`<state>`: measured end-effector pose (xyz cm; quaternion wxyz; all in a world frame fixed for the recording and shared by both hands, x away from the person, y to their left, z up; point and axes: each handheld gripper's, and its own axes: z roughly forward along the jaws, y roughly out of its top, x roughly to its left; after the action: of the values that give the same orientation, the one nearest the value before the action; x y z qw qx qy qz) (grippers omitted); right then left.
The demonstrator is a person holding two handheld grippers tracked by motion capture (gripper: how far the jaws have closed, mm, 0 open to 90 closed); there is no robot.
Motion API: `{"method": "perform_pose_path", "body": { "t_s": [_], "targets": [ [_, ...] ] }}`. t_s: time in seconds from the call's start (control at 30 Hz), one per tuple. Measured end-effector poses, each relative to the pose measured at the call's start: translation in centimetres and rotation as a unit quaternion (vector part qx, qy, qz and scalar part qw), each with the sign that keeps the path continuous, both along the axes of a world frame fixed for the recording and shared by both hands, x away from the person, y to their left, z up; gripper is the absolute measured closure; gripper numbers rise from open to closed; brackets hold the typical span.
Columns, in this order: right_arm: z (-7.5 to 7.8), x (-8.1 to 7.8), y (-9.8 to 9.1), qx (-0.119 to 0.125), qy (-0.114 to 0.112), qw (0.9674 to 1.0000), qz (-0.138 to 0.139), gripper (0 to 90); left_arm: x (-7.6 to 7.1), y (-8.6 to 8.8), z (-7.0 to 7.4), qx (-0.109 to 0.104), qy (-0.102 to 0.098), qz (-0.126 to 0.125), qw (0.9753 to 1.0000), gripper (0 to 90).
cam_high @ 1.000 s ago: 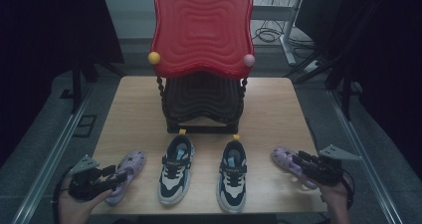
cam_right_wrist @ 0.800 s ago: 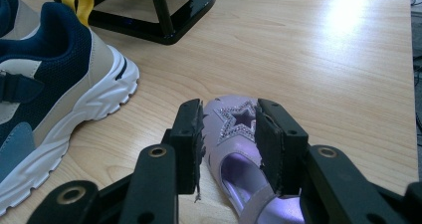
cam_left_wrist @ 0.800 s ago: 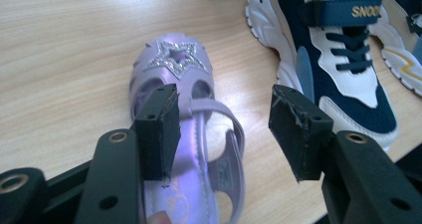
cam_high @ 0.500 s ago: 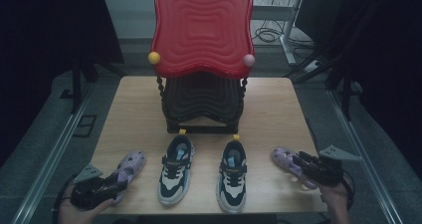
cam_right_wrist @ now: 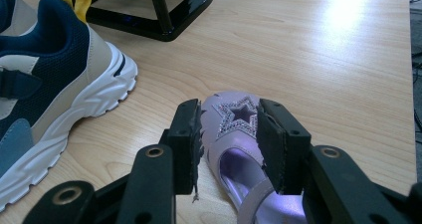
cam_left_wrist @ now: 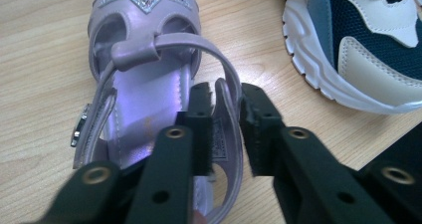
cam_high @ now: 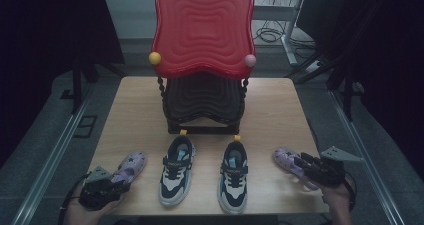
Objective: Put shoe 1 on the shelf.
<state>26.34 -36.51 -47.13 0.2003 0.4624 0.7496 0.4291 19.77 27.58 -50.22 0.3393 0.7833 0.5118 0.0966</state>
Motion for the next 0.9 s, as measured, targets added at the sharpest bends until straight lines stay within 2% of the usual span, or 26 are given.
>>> {"method": "perform_pose_path", "body": {
  "t_s": [0.3, 0.43, 0.7, 0.9],
  "targets": [
    [0.6, -0.8, -0.4, -0.019, 0.001, 0.9995, 0.024, 56.7, -0.1, 0.2, -0.1, -0.009, -0.003, 0.009, 0.9999, 83.2],
    [0.7, -1.2, -1.0, -0.023, 0.011, 0.9994, 0.021, 56.6, -0.1, 0.3, 0.0, -0.009, -0.003, 0.008, 0.9999, 83.5],
    [-0.4, -2.2, -2.3, -0.032, 0.029, 0.9990, 0.010, 56.6, -0.1, 0.3, -0.1, -0.012, -0.002, 0.008, 0.9999, 83.6],
    [-1.0, -2.1, -2.8, -0.039, 0.044, 0.9982, 0.005, 57.1, 0.0, 0.5, -0.1, -0.015, -0.001, 0.006, 0.9999, 83.7]
  ]
}}
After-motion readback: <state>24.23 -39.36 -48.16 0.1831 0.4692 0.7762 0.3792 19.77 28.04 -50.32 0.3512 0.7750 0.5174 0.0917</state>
